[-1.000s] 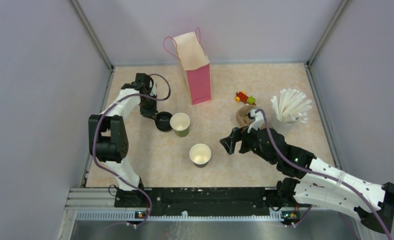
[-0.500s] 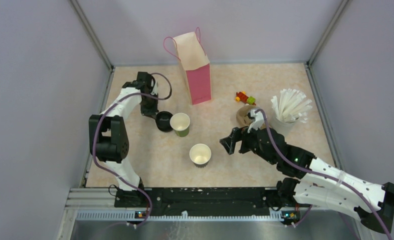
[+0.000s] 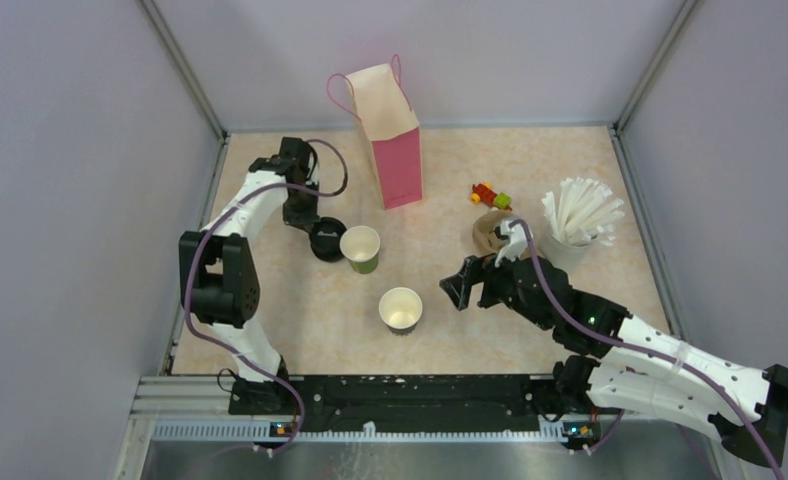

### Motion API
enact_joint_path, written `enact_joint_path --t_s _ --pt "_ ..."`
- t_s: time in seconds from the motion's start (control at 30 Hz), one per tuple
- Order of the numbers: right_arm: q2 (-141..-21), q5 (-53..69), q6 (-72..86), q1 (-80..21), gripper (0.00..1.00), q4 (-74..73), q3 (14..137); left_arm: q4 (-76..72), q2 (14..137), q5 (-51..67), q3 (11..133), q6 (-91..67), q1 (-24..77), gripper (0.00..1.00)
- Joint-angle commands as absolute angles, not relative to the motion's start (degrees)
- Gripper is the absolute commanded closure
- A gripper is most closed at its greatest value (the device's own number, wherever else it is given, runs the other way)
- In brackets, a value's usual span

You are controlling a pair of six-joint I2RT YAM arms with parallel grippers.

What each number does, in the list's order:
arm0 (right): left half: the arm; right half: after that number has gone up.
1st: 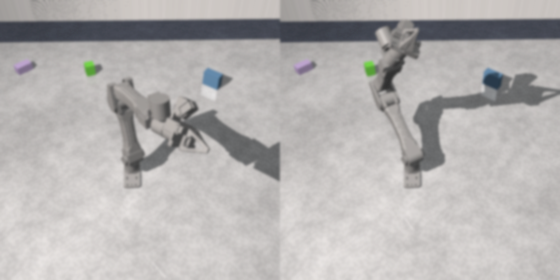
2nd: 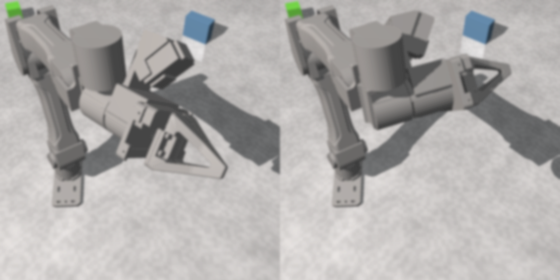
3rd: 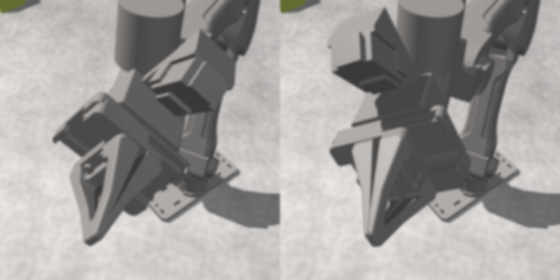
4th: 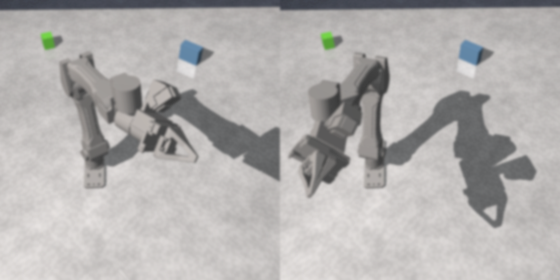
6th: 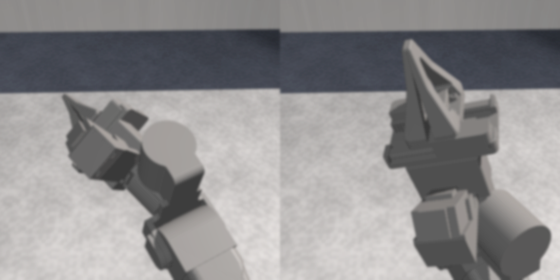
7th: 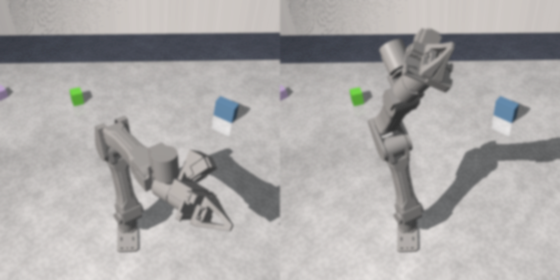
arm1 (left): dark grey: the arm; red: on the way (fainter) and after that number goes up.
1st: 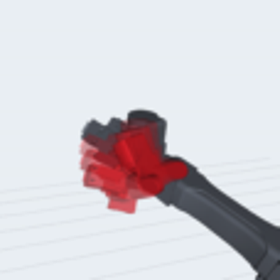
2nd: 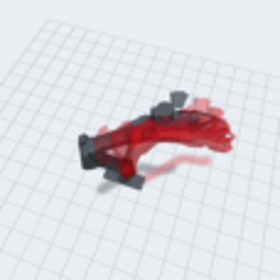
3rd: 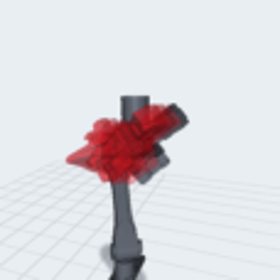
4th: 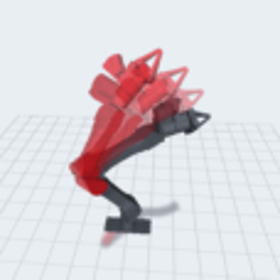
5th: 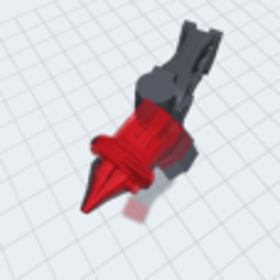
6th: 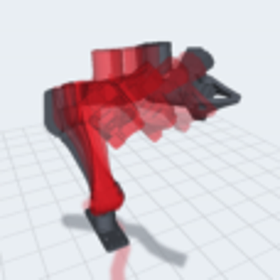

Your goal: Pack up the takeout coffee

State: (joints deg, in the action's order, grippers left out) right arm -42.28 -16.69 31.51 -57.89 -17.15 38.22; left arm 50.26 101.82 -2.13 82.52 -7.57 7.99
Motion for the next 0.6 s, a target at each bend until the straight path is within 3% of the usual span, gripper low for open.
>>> enact_joint_path --t_s 0.0,0.37,0.57 --pt "-42.7 -17.4 31.2 -57.8 0.09 -13.9 38.4 48.8 96.8 -3.0 84.0 -8.3 8.1 1.0" --pt "-55.8 -20.5 27.3 -57.8 0.1 2.5 44.0 47.3 93.9 -1.9 82.4 -9.3 7.4 1.0" --pt "-71.3 -20.5 22.0 -56.1 0.2 6.9 53.7 44.4 91.4 1.8 78.8 -9.8 6.2 1.0"
